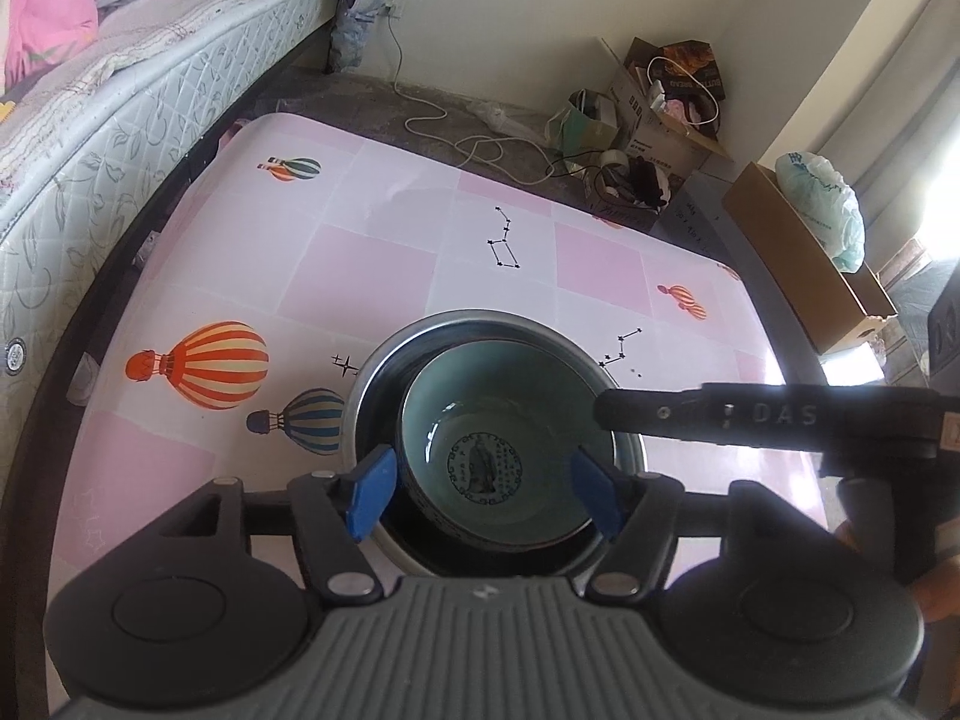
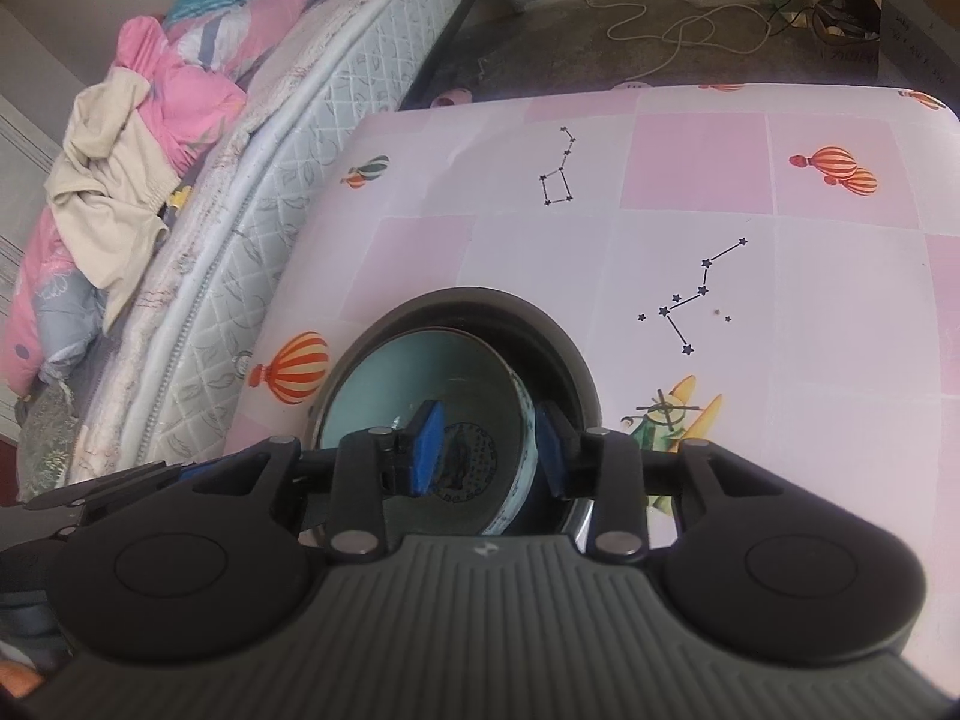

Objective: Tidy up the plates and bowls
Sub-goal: 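Raise both grippers away from the nested bowls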

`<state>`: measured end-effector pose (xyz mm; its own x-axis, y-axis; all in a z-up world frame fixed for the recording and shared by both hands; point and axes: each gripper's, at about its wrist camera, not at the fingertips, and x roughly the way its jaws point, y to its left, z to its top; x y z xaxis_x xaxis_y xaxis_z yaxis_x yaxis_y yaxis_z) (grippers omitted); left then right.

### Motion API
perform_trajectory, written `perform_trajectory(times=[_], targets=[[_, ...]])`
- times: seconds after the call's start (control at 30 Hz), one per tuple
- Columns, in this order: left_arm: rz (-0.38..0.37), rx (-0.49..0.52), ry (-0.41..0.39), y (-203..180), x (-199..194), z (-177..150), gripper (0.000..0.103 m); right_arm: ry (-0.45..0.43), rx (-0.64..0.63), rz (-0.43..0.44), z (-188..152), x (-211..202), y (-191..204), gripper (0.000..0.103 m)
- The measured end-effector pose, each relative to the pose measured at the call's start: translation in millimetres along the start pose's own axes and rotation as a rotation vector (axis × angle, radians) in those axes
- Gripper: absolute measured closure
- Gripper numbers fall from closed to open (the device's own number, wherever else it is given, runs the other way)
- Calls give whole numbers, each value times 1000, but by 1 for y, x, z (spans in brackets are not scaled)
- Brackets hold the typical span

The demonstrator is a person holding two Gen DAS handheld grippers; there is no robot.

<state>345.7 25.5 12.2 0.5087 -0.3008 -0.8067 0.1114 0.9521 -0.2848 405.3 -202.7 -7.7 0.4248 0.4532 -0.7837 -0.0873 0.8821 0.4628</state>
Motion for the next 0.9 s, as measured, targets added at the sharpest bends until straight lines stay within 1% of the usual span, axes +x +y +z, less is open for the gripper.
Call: perform_trajectory(times=[0.1,0.23,0.33,0.37,0.47,0.67,0.77,0.9], targets=[[6,8,-16,0,-15,-5,34,-27,6,31,-5,-21,-1,70],[30,35,-69,-3,-43,-19,25,-78,8,78,-20,-57,-3,69],[64,60,-112,-6,-66,-32,19,-121,-2,102,-37,-86,-3,67],[69,65,-121,-7,-72,-36,19,-138,-5,110,-45,-97,-3,65],[74,87,-149,-9,-91,-50,15,-185,-3,122,-66,-121,-3,63],[141,114,-213,-11,-121,-83,12,-259,-11,95,-119,-160,0,63],[151,112,-228,-8,-135,-103,11,-289,-33,69,-143,-174,6,62],[146,90,-234,-4,-155,-128,10,-325,-50,52,-177,-191,16,62]])
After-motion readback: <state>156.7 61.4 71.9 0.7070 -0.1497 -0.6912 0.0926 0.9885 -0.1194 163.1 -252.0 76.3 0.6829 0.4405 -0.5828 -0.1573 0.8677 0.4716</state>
